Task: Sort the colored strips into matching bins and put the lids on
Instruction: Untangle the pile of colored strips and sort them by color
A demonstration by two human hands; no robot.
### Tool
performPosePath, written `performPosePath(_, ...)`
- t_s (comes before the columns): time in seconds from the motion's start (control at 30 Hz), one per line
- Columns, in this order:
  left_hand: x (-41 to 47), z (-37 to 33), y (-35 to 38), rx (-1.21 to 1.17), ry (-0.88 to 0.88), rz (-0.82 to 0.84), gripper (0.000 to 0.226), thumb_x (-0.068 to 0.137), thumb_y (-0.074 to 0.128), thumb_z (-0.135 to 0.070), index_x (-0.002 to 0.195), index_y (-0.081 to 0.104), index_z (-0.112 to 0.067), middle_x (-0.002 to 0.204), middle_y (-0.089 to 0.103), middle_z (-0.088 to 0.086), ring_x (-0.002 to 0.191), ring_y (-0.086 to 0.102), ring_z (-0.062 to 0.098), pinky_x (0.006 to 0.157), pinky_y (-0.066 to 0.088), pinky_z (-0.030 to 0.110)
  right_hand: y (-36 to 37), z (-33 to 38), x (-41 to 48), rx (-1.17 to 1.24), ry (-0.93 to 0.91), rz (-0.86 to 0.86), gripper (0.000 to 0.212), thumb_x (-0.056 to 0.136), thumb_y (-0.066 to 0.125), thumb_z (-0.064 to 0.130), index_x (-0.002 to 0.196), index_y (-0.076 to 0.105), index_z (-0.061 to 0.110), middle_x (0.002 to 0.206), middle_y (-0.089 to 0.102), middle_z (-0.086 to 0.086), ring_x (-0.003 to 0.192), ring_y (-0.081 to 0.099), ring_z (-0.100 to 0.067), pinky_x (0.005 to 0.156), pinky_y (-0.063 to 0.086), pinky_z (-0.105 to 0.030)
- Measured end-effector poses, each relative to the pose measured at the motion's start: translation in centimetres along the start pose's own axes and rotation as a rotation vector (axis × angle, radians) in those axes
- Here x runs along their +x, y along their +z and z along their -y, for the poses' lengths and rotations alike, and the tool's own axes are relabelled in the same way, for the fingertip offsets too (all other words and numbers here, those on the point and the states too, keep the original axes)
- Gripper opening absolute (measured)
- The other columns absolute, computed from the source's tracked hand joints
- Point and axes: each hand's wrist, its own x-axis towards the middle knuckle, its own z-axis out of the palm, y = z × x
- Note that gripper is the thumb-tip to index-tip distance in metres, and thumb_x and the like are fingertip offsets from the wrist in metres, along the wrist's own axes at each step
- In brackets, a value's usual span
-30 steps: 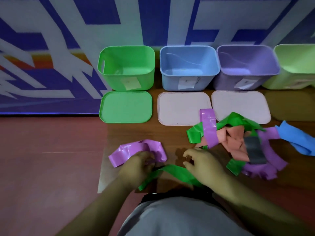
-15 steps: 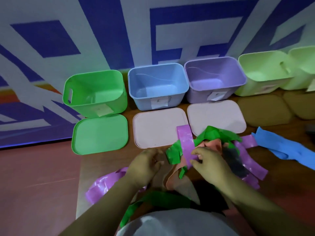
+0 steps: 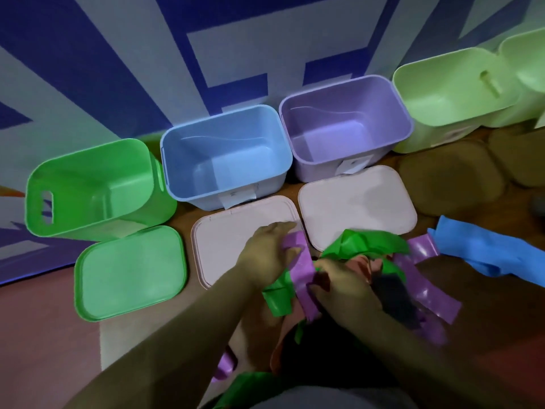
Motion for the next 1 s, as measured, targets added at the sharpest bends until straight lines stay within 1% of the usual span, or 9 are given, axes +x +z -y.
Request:
performPosePath(0.13, 0.3, 0.2, 0.6, 0.009, -0.002, 0.022, 0.039, 0.084, 0.064, -0.030, 0.122, 0.059, -0.032, 0.117, 0.066, -0.002, 0.106, 0.059, 0.023, 0.092, 0.049, 0.035, 0.3, -0.2, -0.1, 0.053, -0.076, -0.063, 0.032, 0.083, 0.070, 0.028, 0.114, 0.062, 0.027, 0.105, 0.068, 0.007, 0.097, 0.061, -0.013, 0.080, 0.047, -0.028)
performPosePath(0.27, -1.3, 0.4, 0.2, -0.069, -0.024, -0.043, 0.036, 0.083, 0.067, -0.018, 0.117, 0.063, -0.029, 0.111, 0.065, -0.001, 0.099, 0.062, 0.021, 0.088, 0.052, 0.033, 0.9, 0.0, -0.3, 0.091, -0.069, -0.089, 0.042, 0.077, 0.072, 0.024, 0.117, 0.060, 0.023, 0.105, 0.067, 0.002, 0.096, 0.060, -0.018, 0.083, 0.049, -0.032)
performPosePath(0.33, -2.5, 0.5, -0.3, -0.103, -0.013, -0.085, 0.036, 0.084, 0.068, -0.019, 0.118, 0.062, -0.029, 0.112, 0.065, -0.003, 0.096, 0.062, 0.017, 0.087, 0.052, 0.030, 0.8, 0.6, -0.6, 0.144, -0.041, -0.050, 0.043, 0.074, 0.073, 0.024, 0.114, 0.058, 0.027, 0.099, 0.065, 0.007, 0.090, 0.059, -0.013, 0.079, 0.048, -0.032)
performPosePath(0.47, -5.6, 0.3, -1.6, -0.173, -0.015, -0.158, 0.034, 0.086, 0.072, -0.023, 0.117, 0.062, -0.032, 0.103, 0.062, -0.012, 0.082, 0.056, 0.004, 0.076, 0.044, 0.015, 1.2, 1.4, -1.4, 0.156, -0.039, 0.041, 0.040, 0.076, 0.072, 0.027, 0.112, 0.054, 0.034, 0.086, 0.063, 0.015, 0.078, 0.059, -0.001, 0.073, 0.050, -0.030)
performPosePath(0.57, -8.2, 0.1, -2.6, -0.224, -0.005, -0.233, 0.033, 0.086, 0.072, -0.025, 0.117, 0.061, -0.032, 0.100, 0.063, -0.011, 0.081, 0.060, 0.006, 0.075, 0.050, 0.022, 1.6, 2.2, -2.3, 0.148, -0.058, 0.027, 0.038, 0.078, 0.073, 0.022, 0.110, 0.058, 0.035, 0.083, 0.064, 0.016, 0.079, 0.059, 0.001, 0.074, 0.051, -0.028)
performPosePath(0.67, -11.0, 0.6, -3.7, -0.247, -0.021, -0.350, 0.037, 0.086, 0.074, -0.025, 0.120, 0.060, -0.033, 0.096, 0.061, -0.014, 0.080, 0.060, 0.006, 0.075, 0.051, 0.022, 1.6, 3.2, -3.0, 0.172, -0.099, 0.011, 0.034, 0.078, 0.073, 0.018, 0.103, 0.061, 0.037, 0.083, 0.066, 0.014, 0.078, 0.061, -0.001, 0.073, 0.052, -0.027)
performPosePath(0.73, -13.1, 1.1, -4.3, -0.261, -0.039, -0.410, 0.036, 0.086, 0.074, -0.025, 0.118, 0.061, -0.034, 0.097, 0.062, -0.014, 0.080, 0.061, 0.006, 0.075, 0.052, 0.023, 1.4, 4.2, -3.3, 0.175, -0.150, 0.001, 0.031, 0.077, 0.072, 0.016, 0.099, 0.062, 0.035, 0.083, 0.066, 0.016, 0.078, 0.062, -0.001, 0.075, 0.054, -0.030)
performPosePath(0.83, -16.3, 2.4, -4.8, -0.357, -0.119, -0.505, 0.033, 0.085, 0.076, -0.025, 0.114, 0.063, -0.034, 0.098, 0.065, -0.011, 0.081, 0.063, 0.007, 0.076, 0.053, 0.024, 0.9, 6.5, -3.5, 0.158, -0.227, 0.016, 0.027, 0.079, 0.069, 0.012, 0.095, 0.063, 0.034, 0.082, 0.063, 0.022, 0.076, 0.060, -0.001, 0.075, 0.053, -0.027)
performPosePath(1.0, -21.8, 5.3, -4.8, -0.487, -0.252, -0.609, 0.029, 0.086, 0.075, -0.022, 0.110, 0.063, -0.033, 0.093, 0.068, -0.006, 0.083, 0.067, 0.014, 0.077, 0.058, 0.042, 2.3, 10.8, -3.6, 0.111, -0.335, 0.105, 0.028, 0.085, 0.066, 0.016, 0.102, 0.061, 0.037, 0.083, 0.062, 0.018, 0.078, 0.059, -0.001, 0.075, 0.054, -0.027)
